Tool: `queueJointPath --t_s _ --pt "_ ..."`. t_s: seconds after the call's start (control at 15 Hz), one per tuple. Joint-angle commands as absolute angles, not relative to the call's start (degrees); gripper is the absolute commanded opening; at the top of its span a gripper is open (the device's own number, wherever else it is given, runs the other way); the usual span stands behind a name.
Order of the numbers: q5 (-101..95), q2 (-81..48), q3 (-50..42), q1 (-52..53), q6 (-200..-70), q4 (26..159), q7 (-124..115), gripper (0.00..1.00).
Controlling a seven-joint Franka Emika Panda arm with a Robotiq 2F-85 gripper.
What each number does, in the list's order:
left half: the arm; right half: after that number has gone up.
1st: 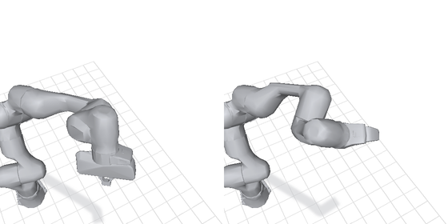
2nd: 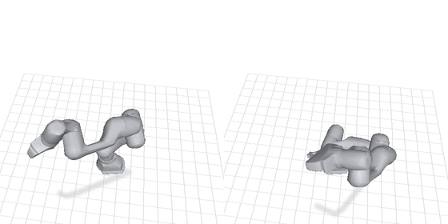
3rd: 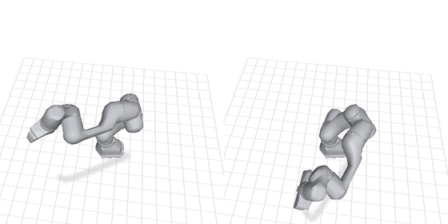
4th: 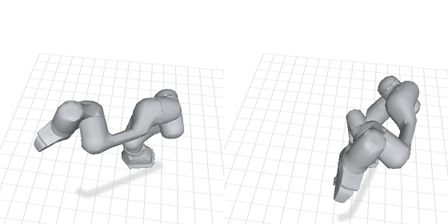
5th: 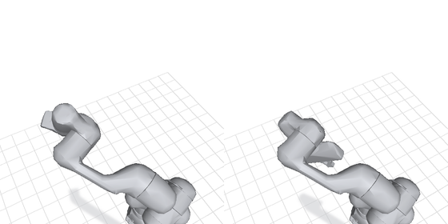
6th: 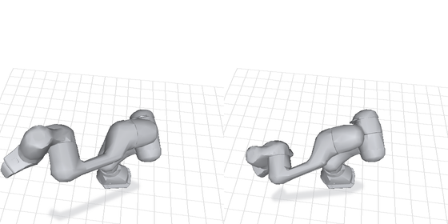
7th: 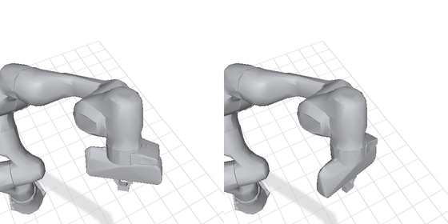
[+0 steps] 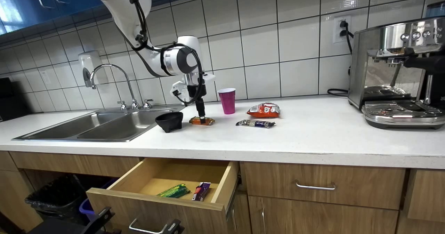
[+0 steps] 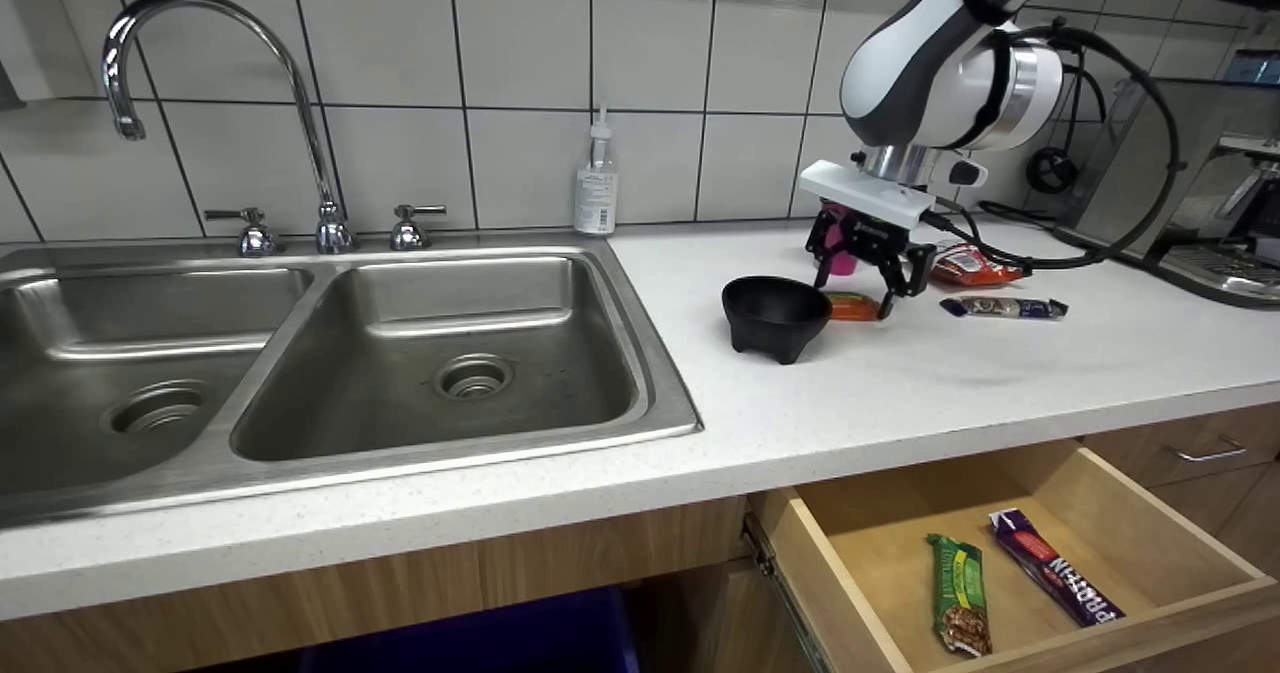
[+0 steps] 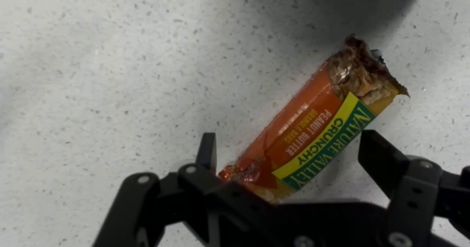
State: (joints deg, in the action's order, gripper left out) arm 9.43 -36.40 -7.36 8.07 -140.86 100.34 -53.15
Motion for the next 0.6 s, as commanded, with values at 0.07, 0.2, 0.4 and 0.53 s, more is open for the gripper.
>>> queueJointPath --t_s 0.07,0.2,0.4,0.53 --pt "10.11 -36.93 -6.74 6.95 -139.84 98.51 -55.75 1.00" --pt "10.35 -37.23 -6.84 6.98 -139.97 98.02 -56.88 1.00" --pt "10.06 -37.72 -6.86 7.04 -139.56 97.18 -58.53 1.00" --pt "9.95 -38.13 -6.85 7.05 -139.41 96.62 -59.29 1.00"
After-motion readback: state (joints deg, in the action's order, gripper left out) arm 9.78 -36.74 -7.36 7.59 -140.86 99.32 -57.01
